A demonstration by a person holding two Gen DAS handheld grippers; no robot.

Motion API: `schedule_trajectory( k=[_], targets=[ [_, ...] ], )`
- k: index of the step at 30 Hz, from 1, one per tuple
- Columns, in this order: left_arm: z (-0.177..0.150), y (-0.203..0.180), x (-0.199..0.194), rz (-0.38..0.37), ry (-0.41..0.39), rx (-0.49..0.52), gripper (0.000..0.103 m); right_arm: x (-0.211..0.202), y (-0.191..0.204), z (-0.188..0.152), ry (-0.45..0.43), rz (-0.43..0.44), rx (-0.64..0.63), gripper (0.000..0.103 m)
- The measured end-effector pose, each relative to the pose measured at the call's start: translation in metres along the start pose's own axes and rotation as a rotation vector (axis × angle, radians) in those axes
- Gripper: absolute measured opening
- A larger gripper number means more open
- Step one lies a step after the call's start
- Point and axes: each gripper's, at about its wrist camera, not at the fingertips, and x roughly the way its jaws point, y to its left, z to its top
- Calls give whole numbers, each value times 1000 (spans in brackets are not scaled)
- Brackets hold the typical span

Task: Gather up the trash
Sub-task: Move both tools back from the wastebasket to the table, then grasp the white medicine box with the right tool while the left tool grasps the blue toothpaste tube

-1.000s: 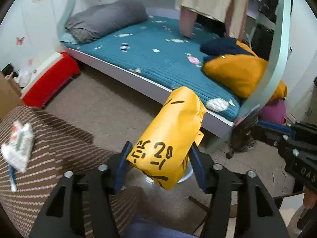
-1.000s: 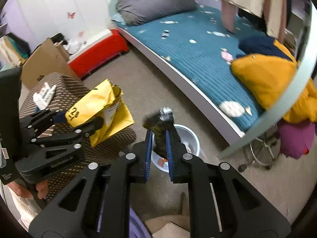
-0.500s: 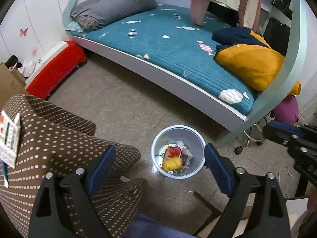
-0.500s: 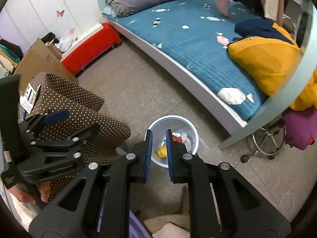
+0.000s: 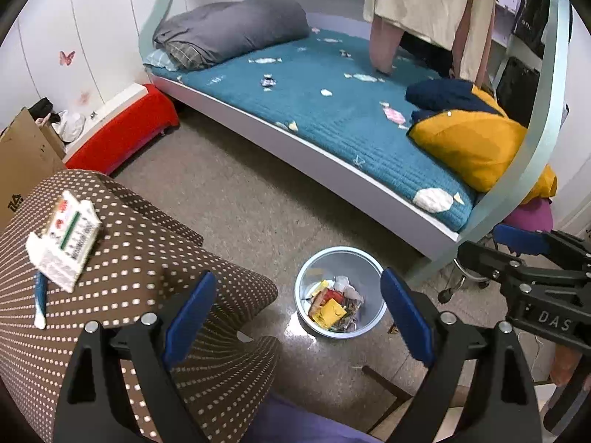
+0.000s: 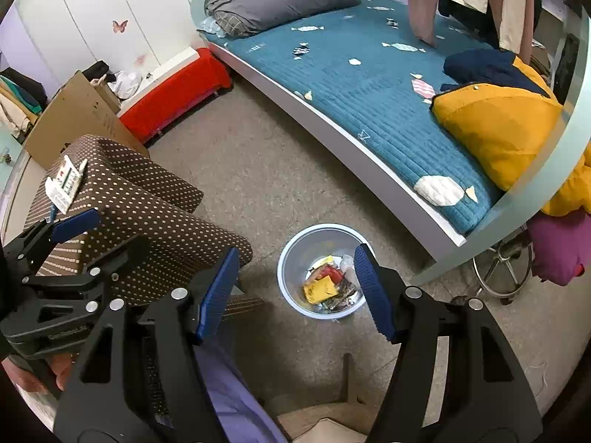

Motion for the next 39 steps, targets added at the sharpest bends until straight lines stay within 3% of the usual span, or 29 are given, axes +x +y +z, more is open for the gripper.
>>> schedule_trajectory(
  k=[7,11,16,19,31,39],
  targets=[
    [-2,18,-31,19,-59,-18,89,-16,25,3,-46,10,-53,68],
    [-4,35,-47,45,-87,-49,89,-24,49,8,-74,22,-98,79],
    [-12,75,-63,100,-107,-118,89,-26,90,13,-100,63,-179,88],
    [-18,105,-69,136,-105,-170,89,-22,119,16,-102,85,-235,89],
    [-48,213,-76,223,-68,-345,89,23,246,24,-31,229,-459,92],
    [-63,277,-58,265,-1,-420,89,73,301,31,19,240,-543,93]
  ],
)
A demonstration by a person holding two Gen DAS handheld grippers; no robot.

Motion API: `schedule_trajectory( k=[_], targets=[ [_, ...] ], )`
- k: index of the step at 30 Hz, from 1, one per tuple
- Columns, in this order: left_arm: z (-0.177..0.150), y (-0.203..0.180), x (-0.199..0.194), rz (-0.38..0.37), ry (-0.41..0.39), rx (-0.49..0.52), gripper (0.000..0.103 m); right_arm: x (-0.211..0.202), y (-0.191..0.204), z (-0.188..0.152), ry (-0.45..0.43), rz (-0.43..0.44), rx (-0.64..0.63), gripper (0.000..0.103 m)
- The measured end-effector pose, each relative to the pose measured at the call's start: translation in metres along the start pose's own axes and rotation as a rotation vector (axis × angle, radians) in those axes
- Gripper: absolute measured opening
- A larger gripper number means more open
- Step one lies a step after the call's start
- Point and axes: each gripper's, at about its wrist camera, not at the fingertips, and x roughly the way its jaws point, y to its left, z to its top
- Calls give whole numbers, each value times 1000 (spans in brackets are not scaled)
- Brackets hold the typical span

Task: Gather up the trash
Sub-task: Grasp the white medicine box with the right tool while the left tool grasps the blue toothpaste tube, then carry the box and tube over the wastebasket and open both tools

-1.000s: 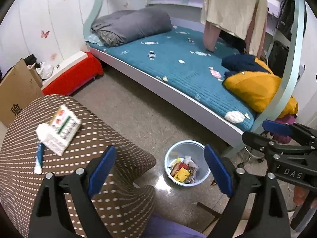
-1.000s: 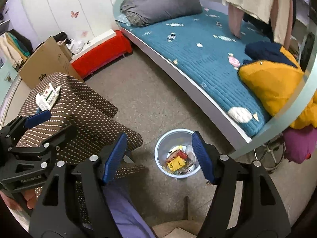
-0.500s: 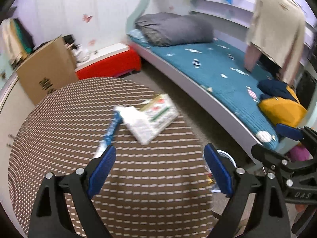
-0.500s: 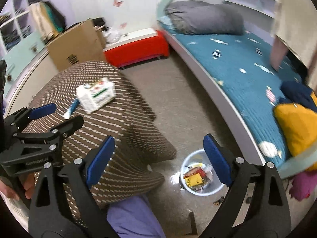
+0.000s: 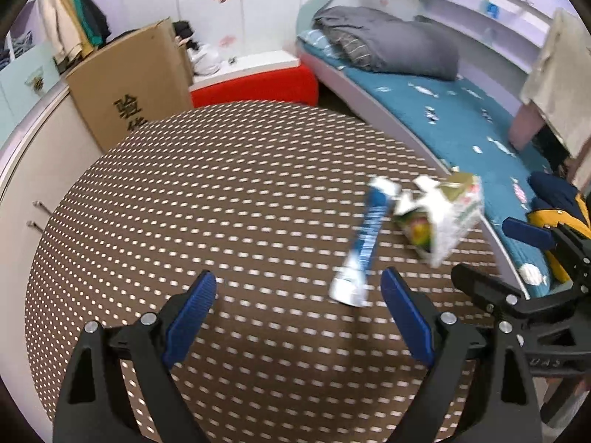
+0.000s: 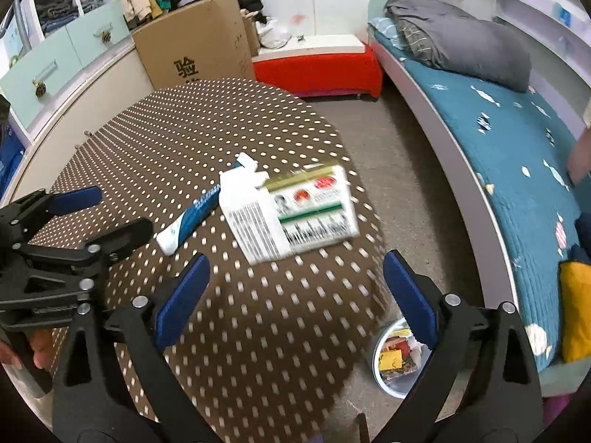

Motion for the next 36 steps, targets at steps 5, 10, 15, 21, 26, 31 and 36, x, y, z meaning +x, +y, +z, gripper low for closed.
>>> schedule_trajectory(
  k=[5,10,15,21,26,31,36],
  targets=[
    [7,13,14,-98,29,-10,89,29,6,11,15,-67,-34,93],
    [15,-9,33,-109,59,82,89,33,2,12,-20,-101,-78,77],
    [22,-26,45,-115,59,103,75,16,-20,1,-29,-103,-51,76],
    [23,-50,42,-61,49,128,11,-12,-50,-21,-46,-139,-1,76],
    [13,-88,29,-80,37,166,9,-37,-79,-45,-59,-154,61,76],
    [2,-153,8,-138,0,241,9,-65,-117,-77,-73,-191,135,76],
    [-15,-227,-4,-206,-11,334,9,-89,-164,-112,-66,-239,228,76]
  ],
)
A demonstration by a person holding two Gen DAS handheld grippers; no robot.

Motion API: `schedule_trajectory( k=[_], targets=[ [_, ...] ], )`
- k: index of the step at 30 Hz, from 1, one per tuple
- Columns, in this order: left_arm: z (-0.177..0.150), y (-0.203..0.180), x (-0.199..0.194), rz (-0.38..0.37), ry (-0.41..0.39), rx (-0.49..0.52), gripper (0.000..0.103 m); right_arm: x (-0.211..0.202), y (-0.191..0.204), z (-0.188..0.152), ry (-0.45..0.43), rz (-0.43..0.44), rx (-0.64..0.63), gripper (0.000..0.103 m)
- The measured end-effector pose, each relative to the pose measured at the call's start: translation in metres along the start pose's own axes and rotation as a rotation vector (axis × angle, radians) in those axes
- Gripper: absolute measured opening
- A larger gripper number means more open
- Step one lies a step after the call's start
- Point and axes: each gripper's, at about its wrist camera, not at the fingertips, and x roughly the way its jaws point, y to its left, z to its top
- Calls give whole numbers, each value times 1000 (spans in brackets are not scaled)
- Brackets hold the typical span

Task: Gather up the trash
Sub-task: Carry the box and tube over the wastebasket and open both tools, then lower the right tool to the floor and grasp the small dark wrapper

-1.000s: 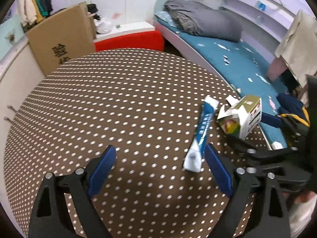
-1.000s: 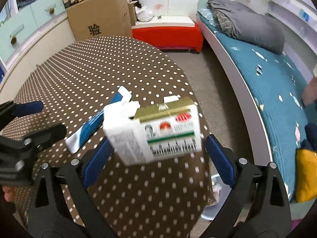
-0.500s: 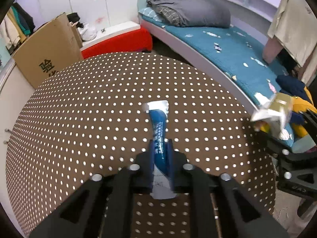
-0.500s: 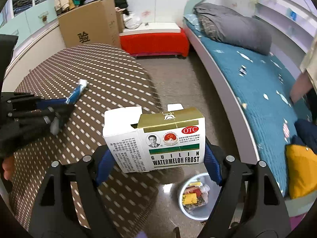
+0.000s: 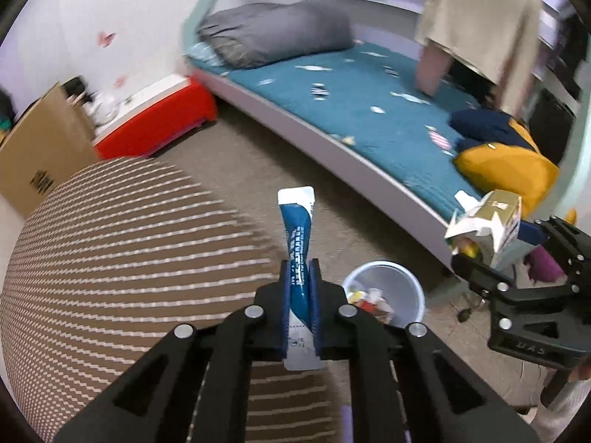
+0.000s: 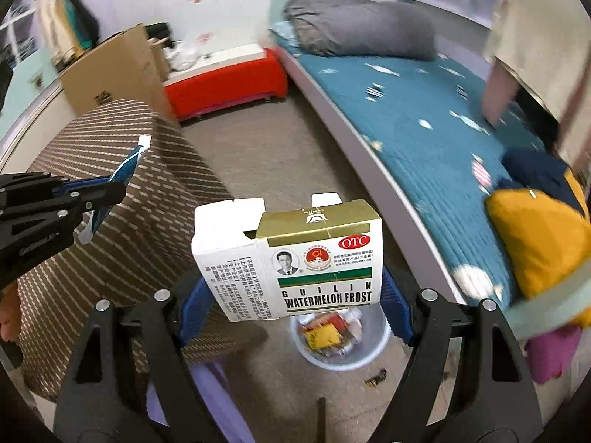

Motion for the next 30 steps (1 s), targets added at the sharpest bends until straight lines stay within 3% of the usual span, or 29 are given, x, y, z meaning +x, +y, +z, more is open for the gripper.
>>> schedule_trajectory(
  k=[8,15,18,20,21,22,27,30],
  targets=[
    [-10,-105,43,-107,98,121,9,7,-77,-51,98,-26,156,76],
    [-36,-146,118,-188,264,124,9,63,-119,-90,261,-29,266,76],
    [-43,-154,144,-214,288,115,10,91,-129,-101,321,-30,309,77],
    [-45,-154,157,-213,294,90,26,103,-138,-104,329,-33,347,78],
    [-47,-151,164,-194,305,69,53,106,-144,-108,334,-48,376,78],
    [-49,-147,169,-178,310,50,65,109,-152,-112,339,-58,414,81],
    [-59,-137,182,-162,330,5,65,125,-177,-128,332,125,559,86],
    [-63,-140,186,-149,343,19,65,131,-180,-136,360,102,545,86]
  ],
)
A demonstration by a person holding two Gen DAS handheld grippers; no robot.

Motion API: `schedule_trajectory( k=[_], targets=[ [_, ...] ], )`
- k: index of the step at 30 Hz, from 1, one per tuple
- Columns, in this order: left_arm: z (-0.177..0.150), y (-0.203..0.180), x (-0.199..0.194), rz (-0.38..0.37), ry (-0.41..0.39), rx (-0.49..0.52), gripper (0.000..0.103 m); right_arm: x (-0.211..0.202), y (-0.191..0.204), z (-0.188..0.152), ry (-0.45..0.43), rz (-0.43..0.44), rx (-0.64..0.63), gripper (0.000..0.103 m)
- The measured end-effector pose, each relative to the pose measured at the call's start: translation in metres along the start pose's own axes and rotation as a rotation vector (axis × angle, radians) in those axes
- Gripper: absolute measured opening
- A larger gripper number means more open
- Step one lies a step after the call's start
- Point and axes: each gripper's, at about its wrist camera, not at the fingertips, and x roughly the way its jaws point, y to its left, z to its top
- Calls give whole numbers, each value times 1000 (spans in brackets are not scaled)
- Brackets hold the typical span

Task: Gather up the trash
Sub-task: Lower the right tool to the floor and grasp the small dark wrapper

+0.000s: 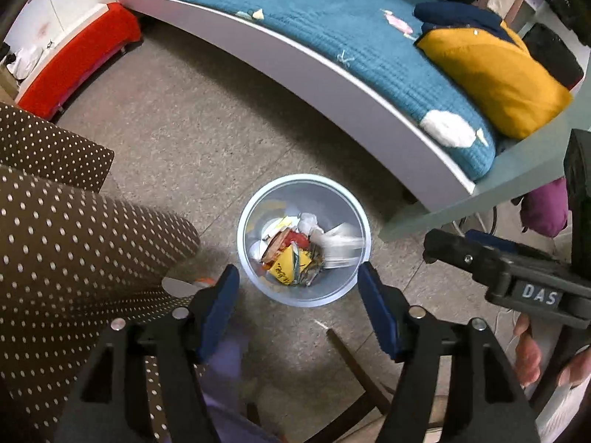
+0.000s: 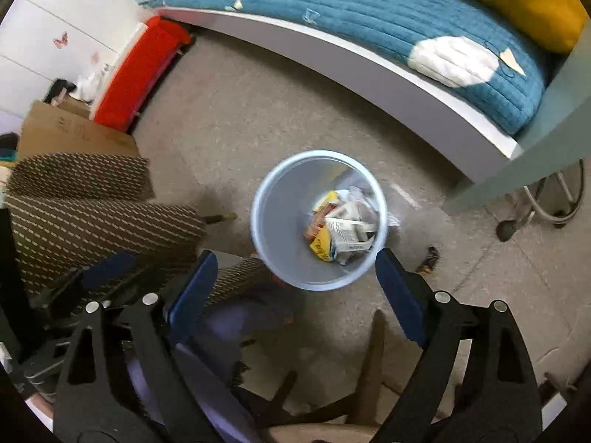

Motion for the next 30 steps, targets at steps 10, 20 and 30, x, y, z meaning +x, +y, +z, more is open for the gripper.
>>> schedule_trajectory(
  k=[10,20,30],
  targets=[
    [1,-59,22,-12,11,214,66,-9,-36,-29,-36,-259,-4,86],
    [-20,-144,102,-173,225,443,66,14,-154,-88,26,-362,271,85],
    [-62,-217,293,-160,437,380,66,145,-296,-123,199,-275,491,77]
  ],
)
